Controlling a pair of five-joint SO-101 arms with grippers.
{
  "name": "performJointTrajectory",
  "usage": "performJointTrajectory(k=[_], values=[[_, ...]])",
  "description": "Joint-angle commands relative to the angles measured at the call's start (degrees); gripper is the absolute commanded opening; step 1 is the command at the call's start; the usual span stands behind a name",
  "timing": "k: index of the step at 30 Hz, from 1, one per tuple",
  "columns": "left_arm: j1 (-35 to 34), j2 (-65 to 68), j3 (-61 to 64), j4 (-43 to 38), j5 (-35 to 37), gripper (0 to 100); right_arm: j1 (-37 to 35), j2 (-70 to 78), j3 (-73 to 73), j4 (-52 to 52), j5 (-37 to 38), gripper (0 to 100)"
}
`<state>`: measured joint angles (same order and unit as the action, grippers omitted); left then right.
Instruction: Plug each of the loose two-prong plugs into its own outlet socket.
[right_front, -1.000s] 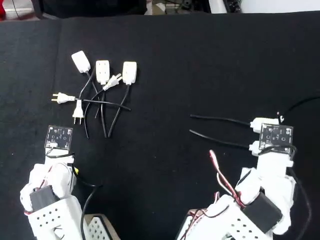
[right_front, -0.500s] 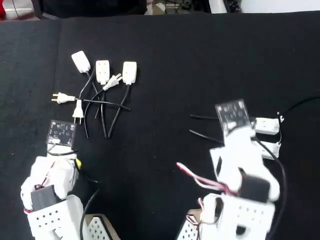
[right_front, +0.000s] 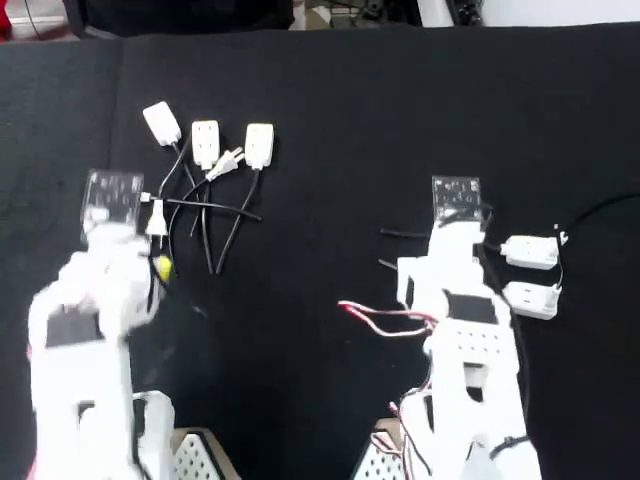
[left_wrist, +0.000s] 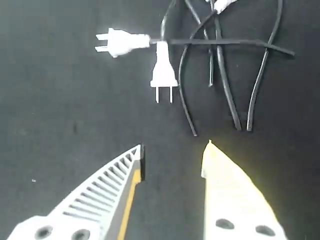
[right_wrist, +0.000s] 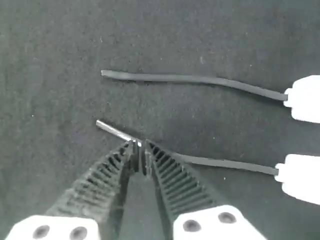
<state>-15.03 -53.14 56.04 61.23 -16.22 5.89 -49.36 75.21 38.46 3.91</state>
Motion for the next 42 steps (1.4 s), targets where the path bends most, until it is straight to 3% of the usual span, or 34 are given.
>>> performJointTrajectory(k=[1,5,13,17,25,33,37,42], values=[[1.01,15.56,-12.44,-1.85,0.53,20,-0.7,-4.53,2.07,-3.52,-0.44,1.9],[3.65,29.27,-26.33,-1.49,3.69,20,-0.44,-9.63,5.49,-4.75,-0.44,2.0],[16.22,57.05,-50.77,-2.11,6.77,27,-0.7,-13.93,7.96,-4.57,-0.53,2.1],[16.4,72.26,-67.47,-1.76,7.12,28,-0.79,-13.93,7.69,-4.4,-0.7,2.1],[18.68,99.78,-103.52,6.77,15.91,28,-0.79,-13.93,7.78,-4.31,-0.62,2.1],[18.07,115.87,-137.89,17.23,19.69,27,-0.79,-13.93,7.6,-4.13,-0.53,2.0],[17.19,121.93,-147.82,18.29,19.6,27,-0.79,-14.2,7.43,-2.29,-0.44,2.1],[17.36,126.77,-151.25,16.88,17.76,27,-0.79,-14.11,7.08,-1.76,-0.44,2.1]])
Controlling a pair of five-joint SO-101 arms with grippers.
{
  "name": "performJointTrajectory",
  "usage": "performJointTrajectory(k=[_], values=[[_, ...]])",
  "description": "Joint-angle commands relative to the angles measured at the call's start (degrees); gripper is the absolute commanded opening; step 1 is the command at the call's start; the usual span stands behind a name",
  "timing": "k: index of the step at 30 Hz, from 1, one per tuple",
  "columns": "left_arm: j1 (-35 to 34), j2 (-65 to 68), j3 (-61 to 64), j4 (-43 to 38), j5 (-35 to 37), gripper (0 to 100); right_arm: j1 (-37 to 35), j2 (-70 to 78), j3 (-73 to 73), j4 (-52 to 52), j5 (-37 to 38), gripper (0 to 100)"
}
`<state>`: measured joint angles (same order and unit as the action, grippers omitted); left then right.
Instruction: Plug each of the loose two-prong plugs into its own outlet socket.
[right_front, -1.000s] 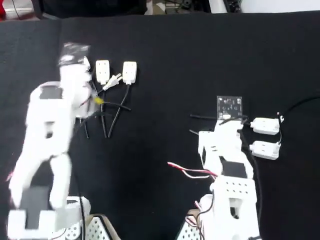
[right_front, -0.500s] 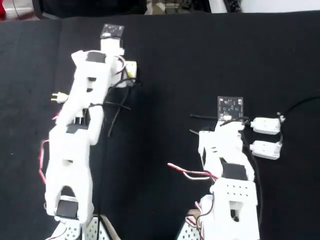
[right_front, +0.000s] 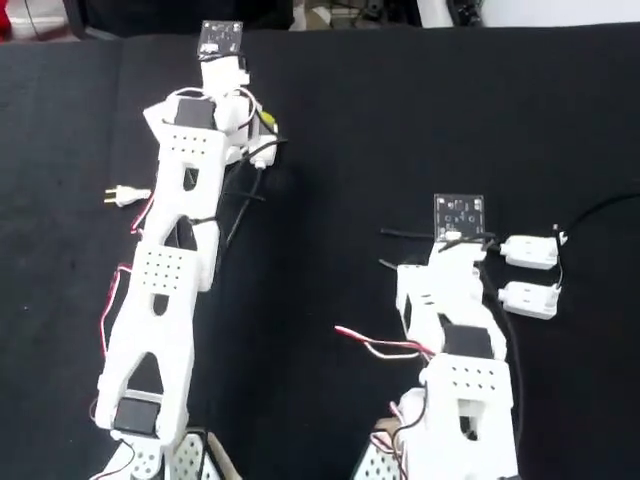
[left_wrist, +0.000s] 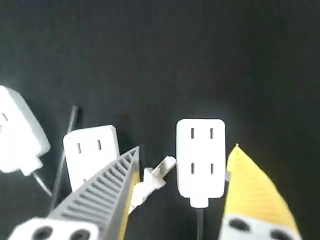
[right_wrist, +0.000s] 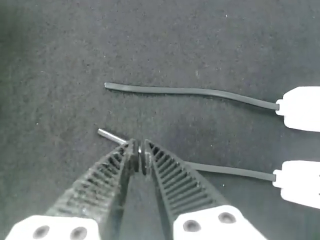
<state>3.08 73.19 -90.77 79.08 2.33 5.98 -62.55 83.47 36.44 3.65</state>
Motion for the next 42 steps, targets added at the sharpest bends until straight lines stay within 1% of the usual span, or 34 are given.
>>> performJointTrajectory(k=[1,5,9,11,15,20,24,30,32,35,36,38,42], values=[[-0.92,1.14,-4.09,-2.11,-0.79,27,-0.88,-0.92,-1.19,0.26,-0.18,2.1],[0.04,3.08,0.22,-5.1,0.53,27,-0.88,-1.01,-1.27,1.76,-0.18,2.1],[0.57,3.43,1.27,-5.54,0.53,27,-0.88,-1.01,-1.27,2.11,-0.09,2.1],[0.66,3.78,1.54,-5.01,0.26,27,-0.88,-1.01,-1.27,2.11,-0.09,2.1],[1.1,3.16,0.84,-0.35,-1.05,27,-0.88,-1.01,-1.19,2.11,-0.09,2.1],[1.19,3.25,-5.05,2.37,-1.93,27,-0.88,-1.01,-1.19,2.11,-0.09,2.1],[1.71,3.16,-4.7,2.73,-2.81,27,-0.88,-1.01,-1.19,2.02,-0.09,2.1],[1.36,3.87,-4.26,3.69,-6.51,27,-0.88,-1.01,-1.1,1.93,-0.09,2.1],[1.45,4.57,-3.38,3.96,-6.77,25,-0.88,-1.01,-1.1,1.93,-0.09,2.1],[2.07,6.15,-2.86,3.96,-7.21,13,-0.88,-1.01,-1.01,1.85,-0.09,2.1],[2.95,6.51,-2.86,4.31,-8.53,12,-0.88,-1.01,-1.01,1.85,-0.09,2.1],[4.79,7.12,-2.86,6.24,-10.99,14,-0.88,-1.01,-1.01,1.85,-0.09,2.1],[5.49,7.21,-2.86,7.3,-11.69,13,-0.88,-1.01,-1.01,1.85,-0.09,2.1]])
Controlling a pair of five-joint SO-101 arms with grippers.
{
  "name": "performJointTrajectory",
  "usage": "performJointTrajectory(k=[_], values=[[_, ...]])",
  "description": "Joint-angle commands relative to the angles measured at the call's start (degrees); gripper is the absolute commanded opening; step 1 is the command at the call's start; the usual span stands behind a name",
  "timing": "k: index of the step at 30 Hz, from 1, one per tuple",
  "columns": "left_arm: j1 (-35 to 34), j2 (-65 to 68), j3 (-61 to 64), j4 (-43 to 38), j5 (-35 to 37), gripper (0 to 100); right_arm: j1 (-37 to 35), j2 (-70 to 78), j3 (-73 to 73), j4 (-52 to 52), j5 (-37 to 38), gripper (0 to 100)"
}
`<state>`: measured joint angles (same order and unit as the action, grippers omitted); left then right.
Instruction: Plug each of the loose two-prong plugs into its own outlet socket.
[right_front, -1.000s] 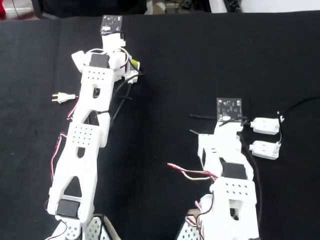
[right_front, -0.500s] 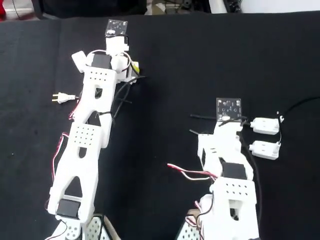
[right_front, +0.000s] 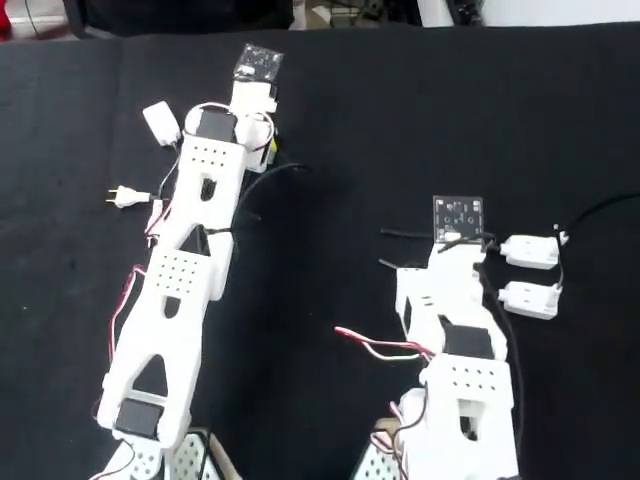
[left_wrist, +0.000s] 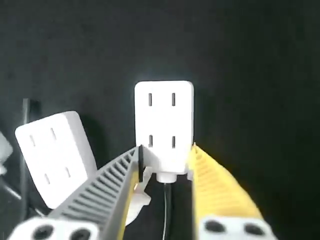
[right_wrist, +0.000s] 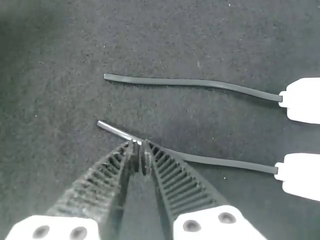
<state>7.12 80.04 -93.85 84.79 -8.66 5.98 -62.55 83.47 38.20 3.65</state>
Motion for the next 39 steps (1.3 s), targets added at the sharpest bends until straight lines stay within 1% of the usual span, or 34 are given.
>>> performJointTrajectory(k=[1,4,8,12,17,19,27,30,33,36,37,39], values=[[1.1,0.26,0.22,1.58,-0.7,11,-0.88,-1.01,-1.01,0.09,-0.09,2.1],[0.92,0.09,0.22,2.46,-1.05,9,-0.88,-1.01,-0.92,0.09,-0.09,2.1],[1.71,-0.18,0.13,5.98,-3.25,8,-0.88,-1.01,-0.92,0.09,-0.09,2.1],[0.75,-0.18,-1.63,6.59,-2.99,9,-0.88,-1.01,-0.92,0.09,-0.09,2.1],[-0.75,-0.18,-1.63,5.8,-0.09,25,-0.88,-1.01,-0.92,0.09,-0.09,2.1],[-0.92,-0.18,-1.63,5.01,-0.09,29,-0.88,-1.01,-0.92,0.09,-0.09,2.1],[-2.59,-0.35,-1.63,3.78,-0.79,29,-0.88,-1.01,-0.92,0.09,-0.09,2.1],[-3.12,-1.58,-1.45,5.54,-3.78,29,-0.88,-1.01,-0.92,0.09,-0.09,2.1],[-2.33,-1.67,-1.45,8.79,-4.22,28,-0.88,-1.01,-0.92,0.09,-0.09,2.1],[-1.8,-0.62,-1.45,10.29,-4.22,28,-0.88,-1.01,-0.92,0.09,-0.09,2.1],[-1.8,-0.35,-1.45,10.37,-4.13,27,-0.88,-1.01,-0.92,0.09,-0.09,2.1],[-1.8,-0.35,-1.45,11.08,-4.22,21,-0.88,-1.01,-0.92,0.09,-0.09,2.1]])
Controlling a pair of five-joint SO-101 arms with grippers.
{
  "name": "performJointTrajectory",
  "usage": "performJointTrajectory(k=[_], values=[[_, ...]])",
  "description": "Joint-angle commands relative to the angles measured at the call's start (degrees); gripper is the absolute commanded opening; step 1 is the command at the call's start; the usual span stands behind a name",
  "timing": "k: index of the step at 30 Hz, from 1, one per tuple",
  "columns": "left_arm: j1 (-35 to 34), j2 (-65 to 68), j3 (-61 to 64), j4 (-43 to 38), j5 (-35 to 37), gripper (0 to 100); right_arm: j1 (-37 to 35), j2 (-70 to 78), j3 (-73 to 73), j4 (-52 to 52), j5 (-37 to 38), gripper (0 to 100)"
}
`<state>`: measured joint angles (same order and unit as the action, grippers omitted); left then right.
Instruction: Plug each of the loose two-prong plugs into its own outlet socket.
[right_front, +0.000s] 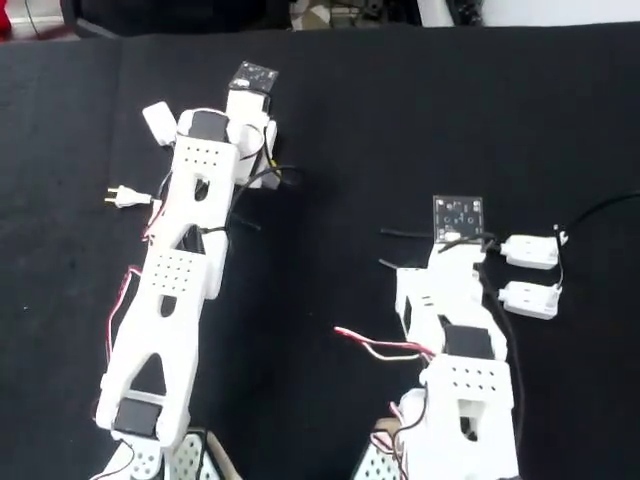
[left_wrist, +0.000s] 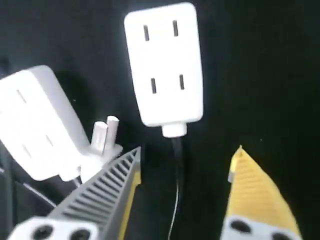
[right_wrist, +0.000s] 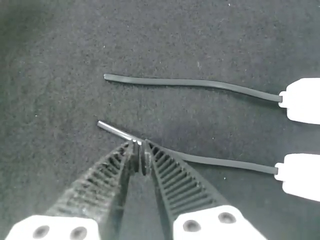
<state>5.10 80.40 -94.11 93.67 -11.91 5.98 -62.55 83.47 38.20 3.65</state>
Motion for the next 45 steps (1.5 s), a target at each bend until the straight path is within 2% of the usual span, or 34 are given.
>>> performJointTrajectory(k=[1,4,5,9,23,45], values=[[0.31,-0.79,-1.19,2.37,-0.79,16,-0.88,-1.01,-0.92,0.09,-0.09,2.1],[0.4,-0.88,-1.27,3.96,-0.53,3,-0.88,-1.01,-0.92,0.09,-0.09,2.1],[0.48,-0.88,-1.27,4.66,-0.53,2,-0.88,-1.01,-0.92,0.09,-0.09,2.1],[1.1,-0.88,-1.36,7.21,-0.88,3,-0.88,-1.01,-0.92,0.09,0.0,2.1],[-1.8,-8.09,-1.27,7.38,-0.97,3,-0.79,-0.92,-0.84,0.09,1.41,2.1],[-0.57,-28.84,-1.19,7.38,-0.79,3,-0.7,-0.84,-0.84,0.0,1.49,2.1]])
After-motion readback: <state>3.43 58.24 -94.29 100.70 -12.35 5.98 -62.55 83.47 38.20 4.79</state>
